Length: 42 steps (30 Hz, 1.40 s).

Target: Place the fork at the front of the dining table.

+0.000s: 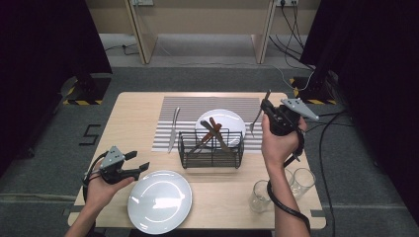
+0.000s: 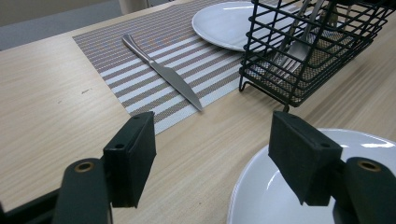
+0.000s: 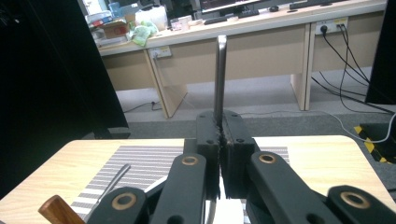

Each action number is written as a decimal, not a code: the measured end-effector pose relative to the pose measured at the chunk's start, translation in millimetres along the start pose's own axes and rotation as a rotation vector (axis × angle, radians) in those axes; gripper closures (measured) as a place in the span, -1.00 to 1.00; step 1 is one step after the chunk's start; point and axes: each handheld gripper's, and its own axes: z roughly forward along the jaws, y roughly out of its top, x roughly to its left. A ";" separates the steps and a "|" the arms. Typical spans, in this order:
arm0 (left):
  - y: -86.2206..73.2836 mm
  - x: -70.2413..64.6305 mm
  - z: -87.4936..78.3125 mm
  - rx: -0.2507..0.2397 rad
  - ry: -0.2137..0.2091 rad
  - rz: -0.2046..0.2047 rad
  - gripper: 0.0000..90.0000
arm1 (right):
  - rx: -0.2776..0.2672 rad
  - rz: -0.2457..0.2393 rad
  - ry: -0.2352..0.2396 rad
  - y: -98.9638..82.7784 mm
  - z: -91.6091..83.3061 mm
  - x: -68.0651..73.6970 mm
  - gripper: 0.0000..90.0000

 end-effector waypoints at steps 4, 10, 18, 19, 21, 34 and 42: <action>-0.2 -0.1 0.2 0.001 -0.001 0.000 -0.30 | 0.013 0.003 -0.007 -1.6 2.6 -2.2 0.94; -0.5 -0.2 0.2 0.002 -0.001 0.000 -0.30 | 0.034 0.007 -0.023 -5.3 8.8 -6.6 0.94; -1.0 -0.2 0.3 0.002 0.000 -0.003 -0.30 | 0.061 0.007 -0.041 -9.5 15.1 -11.3 0.94; -1.1 -0.2 0.3 0.002 -0.001 -0.003 -0.30 | 0.065 0.005 -0.042 -10.1 16.1 -12.1 0.94; -1.0 -0.2 0.4 0.002 -0.001 -0.002 -0.30 | 0.070 0.005 -0.047 -11.3 18.0 -13.2 0.94; -0.8 -0.4 0.7 0.002 -0.002 0.000 -0.30 | 0.115 0.012 -0.073 -20.6 29.7 -20.9 0.94; -0.9 -0.3 1.0 0.002 -0.002 -0.002 -0.29 | 0.139 0.022 -0.085 -26.4 35.2 -26.3 0.94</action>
